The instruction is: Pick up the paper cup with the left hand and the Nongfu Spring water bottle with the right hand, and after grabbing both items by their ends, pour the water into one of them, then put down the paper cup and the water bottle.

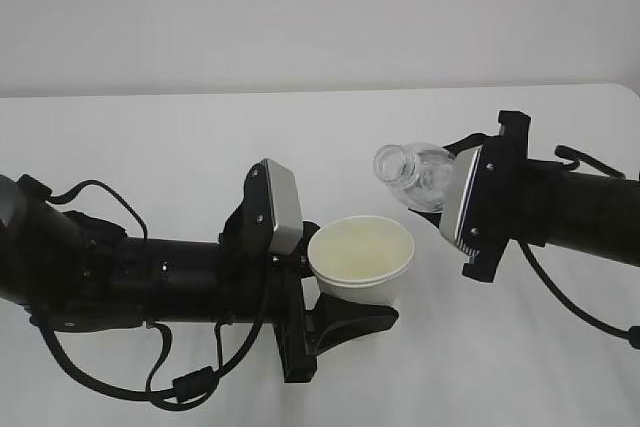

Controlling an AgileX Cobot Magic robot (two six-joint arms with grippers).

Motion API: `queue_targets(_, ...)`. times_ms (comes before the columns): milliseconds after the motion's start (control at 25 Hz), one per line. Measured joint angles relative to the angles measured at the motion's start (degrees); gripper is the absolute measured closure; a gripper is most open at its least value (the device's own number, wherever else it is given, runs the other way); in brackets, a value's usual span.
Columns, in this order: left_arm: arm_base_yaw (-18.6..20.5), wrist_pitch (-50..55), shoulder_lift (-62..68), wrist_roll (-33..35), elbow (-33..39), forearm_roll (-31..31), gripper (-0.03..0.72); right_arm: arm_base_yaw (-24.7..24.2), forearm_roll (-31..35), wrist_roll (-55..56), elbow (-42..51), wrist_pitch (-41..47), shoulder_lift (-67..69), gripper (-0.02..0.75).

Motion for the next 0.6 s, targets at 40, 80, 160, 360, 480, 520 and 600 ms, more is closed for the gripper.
queue_targets(40,0.00,0.00,0.00,0.00,0.00,0.00,0.244,0.00,0.00,-1.06,0.00,-0.25,0.00,0.288)
queue_targets(80,0.00,0.00,0.00,0.00,0.00,0.00,0.244,0.00,0.00,-1.94,0.00,-0.24,0.00,0.288)
queue_targets(160,0.00,0.00,0.00,0.00,0.00,-0.38,0.244,0.00,0.44,-3.61,0.00,-0.28,0.00,0.288)
queue_targets(360,0.00,0.00,0.00,0.00,0.00,-1.29,0.244,0.00,4.01,-6.95,0.00,-3.10,0.00,0.288)
queue_targets(480,0.00,0.00,0.00,0.16,0.00,-1.42,0.244,0.00,4.67,-9.18,0.00,-4.59,0.00,0.288)
queue_targets(520,0.00,0.00,0.00,0.22,0.00,-1.68,0.244,0.00,4.81,-9.88,0.00,-4.88,0.00,0.288)
queue_targets(600,0.00,-0.14,0.00,0.38,0.00,-2.21,0.245,0.00,5.02,-10.67,0.00,-4.98,0.00,0.289)
